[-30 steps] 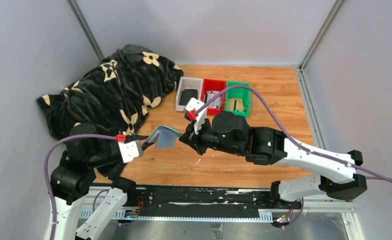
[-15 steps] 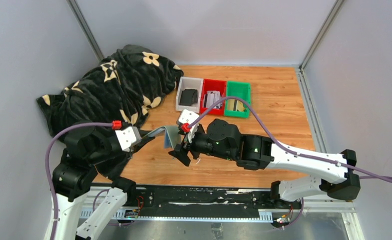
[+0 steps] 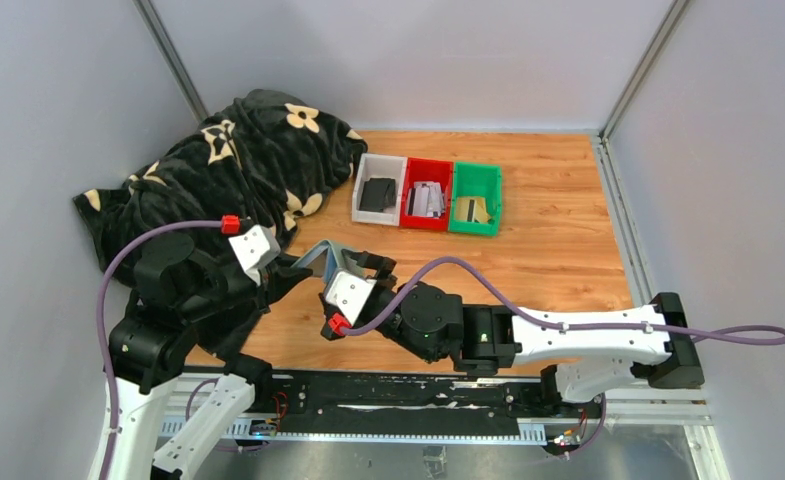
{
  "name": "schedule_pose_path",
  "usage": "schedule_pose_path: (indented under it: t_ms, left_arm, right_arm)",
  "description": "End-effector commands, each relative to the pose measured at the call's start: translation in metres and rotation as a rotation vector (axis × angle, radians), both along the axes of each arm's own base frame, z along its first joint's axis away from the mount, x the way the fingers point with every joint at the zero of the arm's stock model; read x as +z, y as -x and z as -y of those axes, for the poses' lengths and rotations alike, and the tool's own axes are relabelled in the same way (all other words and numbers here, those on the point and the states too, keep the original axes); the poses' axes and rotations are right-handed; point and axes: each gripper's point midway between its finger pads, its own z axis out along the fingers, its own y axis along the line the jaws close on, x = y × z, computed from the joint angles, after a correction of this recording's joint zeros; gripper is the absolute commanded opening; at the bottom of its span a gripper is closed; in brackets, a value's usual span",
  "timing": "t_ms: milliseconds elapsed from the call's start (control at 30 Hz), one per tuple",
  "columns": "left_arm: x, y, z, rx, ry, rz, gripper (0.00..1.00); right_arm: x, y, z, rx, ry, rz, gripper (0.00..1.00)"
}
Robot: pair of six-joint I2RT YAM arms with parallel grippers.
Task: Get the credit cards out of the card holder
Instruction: Remove the credit card from the card holder.
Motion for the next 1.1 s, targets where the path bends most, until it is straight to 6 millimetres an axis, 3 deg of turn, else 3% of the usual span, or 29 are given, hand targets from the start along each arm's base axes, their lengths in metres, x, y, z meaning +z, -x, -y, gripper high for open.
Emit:
schedule_pose_path:
  t_ms: [0, 67, 167, 267, 467, 533, 600, 633, 667, 700, 733, 767, 800, 867, 933, 1067]
  left_arm:
    - [0.023, -0.002, 0.001, 0.007, 0.037, 0.053, 0.0]
    - [0.026, -0.001, 0.001, 0.0, 0.035, 0.068, 0.0]
    - [0.029, 0.002, 0.001, -0.006, 0.034, 0.087, 0.0]
    - [0.029, 0.005, 0.001, -0.02, 0.031, 0.101, 0.0]
    - [0.024, 0.017, 0.008, -0.104, 0.023, 0.1, 0.0]
    - [0.024, 0.022, 0.01, -0.134, 0.025, 0.104, 0.0]
    - [0.021, 0.024, 0.012, -0.153, 0.023, 0.102, 0.0]
    - [0.021, 0.024, 0.012, -0.156, 0.021, 0.103, 0.03]
    - [0.019, 0.023, 0.012, -0.155, 0.019, 0.098, 0.3]
    - [0.018, 0.024, 0.012, -0.157, 0.019, 0.095, 0.44]
    - [0.016, 0.025, 0.013, -0.165, 0.022, 0.087, 0.66]
    - [0.013, 0.026, 0.014, -0.177, 0.025, 0.076, 0.81]
    - [0.011, 0.027, 0.016, -0.184, 0.037, 0.059, 0.9]
    - [0.007, 0.024, 0.019, -0.174, 0.077, 0.014, 0.98]
    - [0.006, 0.018, 0.022, -0.134, 0.141, -0.033, 0.99]
    - [0.024, 0.012, 0.026, -0.103, 0.274, -0.004, 1.0]
  right_arm:
    - [0.012, -0.022, 0.012, -0.161, -0.004, 0.099, 0.77]
    - [0.014, -0.026, 0.016, -0.199, -0.004, 0.102, 0.67]
    - [0.02, -0.034, 0.026, -0.267, -0.02, 0.105, 0.44]
    - [0.025, -0.033, 0.033, -0.261, -0.051, 0.087, 0.27]
    - [0.015, -0.008, 0.029, 0.003, -0.078, -0.097, 0.1]
    - [0.013, 0.003, 0.029, 0.103, -0.079, -0.168, 0.01]
    - [0.009, 0.008, 0.03, 0.163, -0.076, -0.232, 0.0]
    - [0.006, 0.007, 0.033, 0.165, -0.075, -0.261, 0.0]
    - [0.005, 0.003, 0.036, 0.154, -0.076, -0.286, 0.0]
    - [0.006, -0.001, 0.038, 0.139, -0.084, -0.3, 0.0]
    - [0.008, -0.003, 0.04, 0.127, -0.091, -0.311, 0.0]
    - [0.009, -0.002, 0.04, 0.13, -0.095, -0.323, 0.0]
    - [0.012, -0.001, 0.039, 0.138, -0.1, -0.331, 0.0]
    - [0.016, 0.003, 0.036, 0.155, -0.104, -0.351, 0.0]
    - [0.02, 0.003, 0.031, 0.148, -0.094, -0.383, 0.0]
    - [0.017, -0.001, 0.023, 0.101, -0.056, -0.445, 0.0]
